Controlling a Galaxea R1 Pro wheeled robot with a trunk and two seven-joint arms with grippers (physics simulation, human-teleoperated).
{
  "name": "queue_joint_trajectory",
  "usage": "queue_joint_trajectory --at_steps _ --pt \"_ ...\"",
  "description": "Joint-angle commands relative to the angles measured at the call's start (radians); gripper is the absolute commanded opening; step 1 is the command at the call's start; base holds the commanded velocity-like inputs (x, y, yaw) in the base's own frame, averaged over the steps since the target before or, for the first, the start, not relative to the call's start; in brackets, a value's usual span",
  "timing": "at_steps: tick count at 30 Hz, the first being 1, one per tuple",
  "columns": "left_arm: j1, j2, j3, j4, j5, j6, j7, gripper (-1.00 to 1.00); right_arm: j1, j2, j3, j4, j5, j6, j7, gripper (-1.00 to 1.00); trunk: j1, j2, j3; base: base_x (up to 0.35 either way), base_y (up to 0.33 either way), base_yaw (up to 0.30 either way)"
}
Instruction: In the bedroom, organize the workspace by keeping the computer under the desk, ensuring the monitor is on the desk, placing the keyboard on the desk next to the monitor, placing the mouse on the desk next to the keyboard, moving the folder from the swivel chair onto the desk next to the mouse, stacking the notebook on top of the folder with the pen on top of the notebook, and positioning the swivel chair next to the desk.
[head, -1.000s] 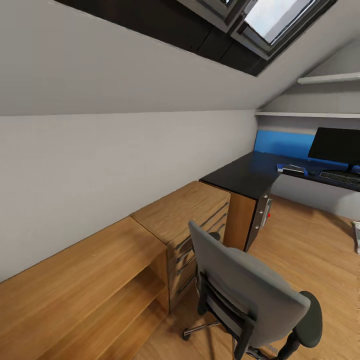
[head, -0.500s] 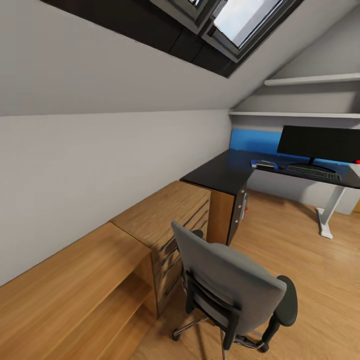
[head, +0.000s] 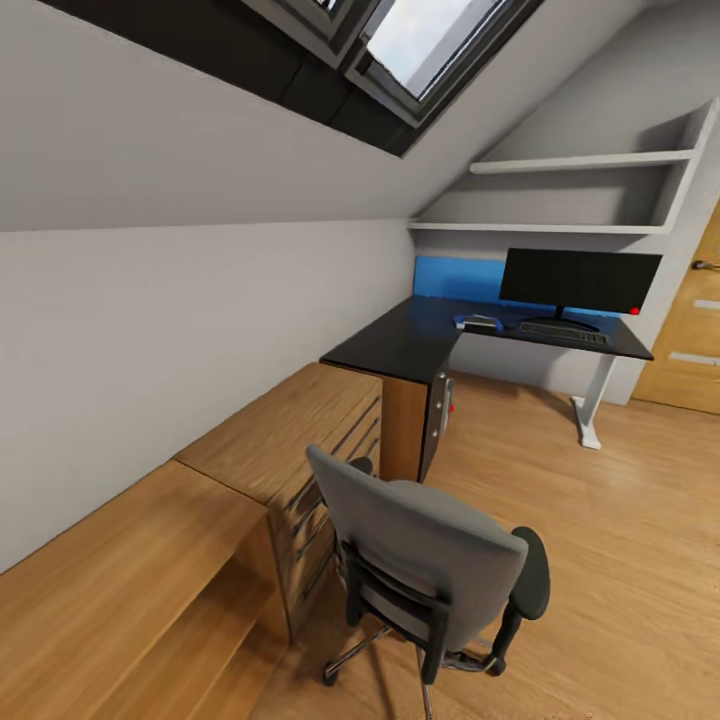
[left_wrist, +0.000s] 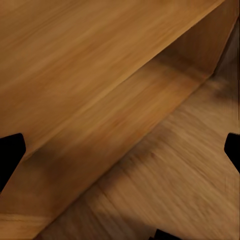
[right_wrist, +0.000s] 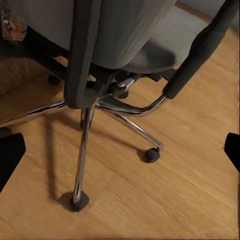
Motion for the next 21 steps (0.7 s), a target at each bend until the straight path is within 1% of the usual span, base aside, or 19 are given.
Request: queue_joint_trajectory --at_steps 1,5,11,17,21 --pt "0.001 0.000 -0.009 -0.002 0.001 0.000 0.009 1.00 -0.001 0.000 0.009 0.001 -0.007 -0.003 -0.003 1.00 0.000 0.000 -0.001 0.000 0.116 -0.300" --pt "0.001 0.001 -0.009 -0.002 0.001 0.001 0.010 1.00 -0.001 0.000 0.009 0.001 -0.007 -0.003 -0.003 1.00 0.000 0.000 -0.001 0.000 0.062 -0.300" --pt "0.001 0.002 -0.009 -0.002 0.001 0.001 0.010 1.00 -0.001 0.000 0.009 0.001 -0.007 -0.003 -0.003 1.00 0.000 0.000 -0.001 0.000 0.185 -0.300" --pt "0.001 0.002 -0.009 -0.002 0.001 0.001 0.010 1.00 -0.001 0.000 0.009 0.001 -0.007 -0.003 -0.003 1.00 0.000 0.000 -0.001 0.000 0.059 -0.300" --pt "0.001 0.002 -0.009 -0.002 0.001 0.001 0.010 1.00 -0.001 0.000 0.009 0.001 -0.007 -0.003 -0.003 1.00 0.000 0.000 -0.001 -0.065 0.159 -0.300"
